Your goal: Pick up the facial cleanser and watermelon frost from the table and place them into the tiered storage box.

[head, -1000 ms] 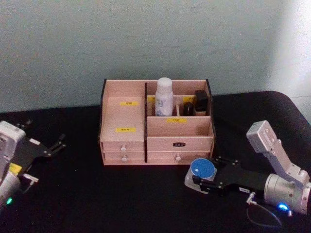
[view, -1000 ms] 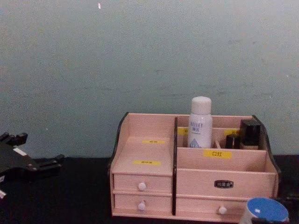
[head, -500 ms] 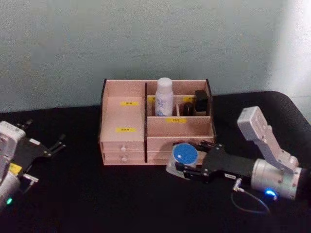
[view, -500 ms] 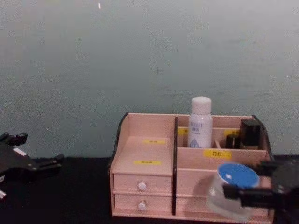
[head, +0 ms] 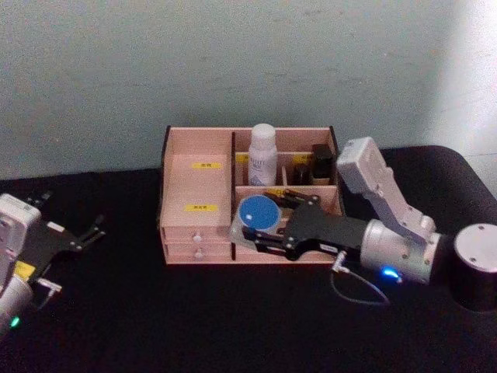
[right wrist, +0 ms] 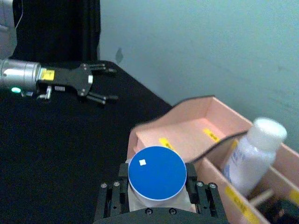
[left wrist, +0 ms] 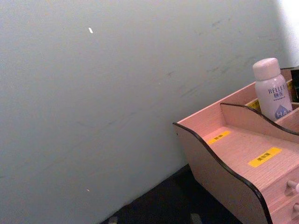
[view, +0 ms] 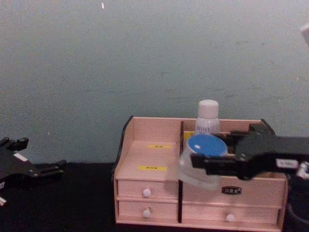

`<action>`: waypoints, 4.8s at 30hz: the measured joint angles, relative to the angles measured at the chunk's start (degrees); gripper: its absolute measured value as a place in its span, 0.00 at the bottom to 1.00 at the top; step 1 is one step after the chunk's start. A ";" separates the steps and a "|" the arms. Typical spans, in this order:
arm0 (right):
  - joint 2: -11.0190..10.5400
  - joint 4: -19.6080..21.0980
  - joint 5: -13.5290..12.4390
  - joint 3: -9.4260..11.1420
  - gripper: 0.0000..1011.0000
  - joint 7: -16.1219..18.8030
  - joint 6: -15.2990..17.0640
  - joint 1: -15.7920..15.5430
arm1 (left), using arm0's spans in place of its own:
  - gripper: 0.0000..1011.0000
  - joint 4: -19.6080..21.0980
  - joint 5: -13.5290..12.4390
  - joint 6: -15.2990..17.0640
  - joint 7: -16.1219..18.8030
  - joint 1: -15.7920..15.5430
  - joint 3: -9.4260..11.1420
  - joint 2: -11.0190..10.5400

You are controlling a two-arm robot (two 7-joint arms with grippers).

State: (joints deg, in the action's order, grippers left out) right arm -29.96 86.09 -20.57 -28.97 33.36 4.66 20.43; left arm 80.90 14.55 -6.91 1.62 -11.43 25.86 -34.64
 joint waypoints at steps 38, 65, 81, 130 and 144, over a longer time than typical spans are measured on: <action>16.02 -21.74 4.53 -4.24 0.71 -3.25 1.56 16.84 | 0.99 0.00 0.00 0.00 0.00 0.00 0.00 0.00; 20.55 -30.83 7.16 -3.21 0.71 -4.35 3.29 20.47 | 0.99 0.00 0.00 0.00 0.00 0.00 0.00 0.00; 20.45 -30.61 7.16 -3.29 0.77 -4.38 3.21 20.47 | 0.99 0.00 0.00 0.00 0.00 0.00 0.00 0.00; -5.12 6.69 -2.76 3.43 0.99 2.64 2.87 -3.92 | 0.99 0.01 0.00 0.00 0.00 0.00 0.00 0.00; -2.15 6.68 1.80 16.61 0.99 -23.72 1.02 -11.50 | 0.99 0.00 0.00 0.00 0.00 0.00 0.00 0.00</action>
State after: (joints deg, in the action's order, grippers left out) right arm -32.11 92.76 -18.77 -12.35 9.64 5.69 8.93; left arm 80.90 14.55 -6.91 1.62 -11.43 25.86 -34.65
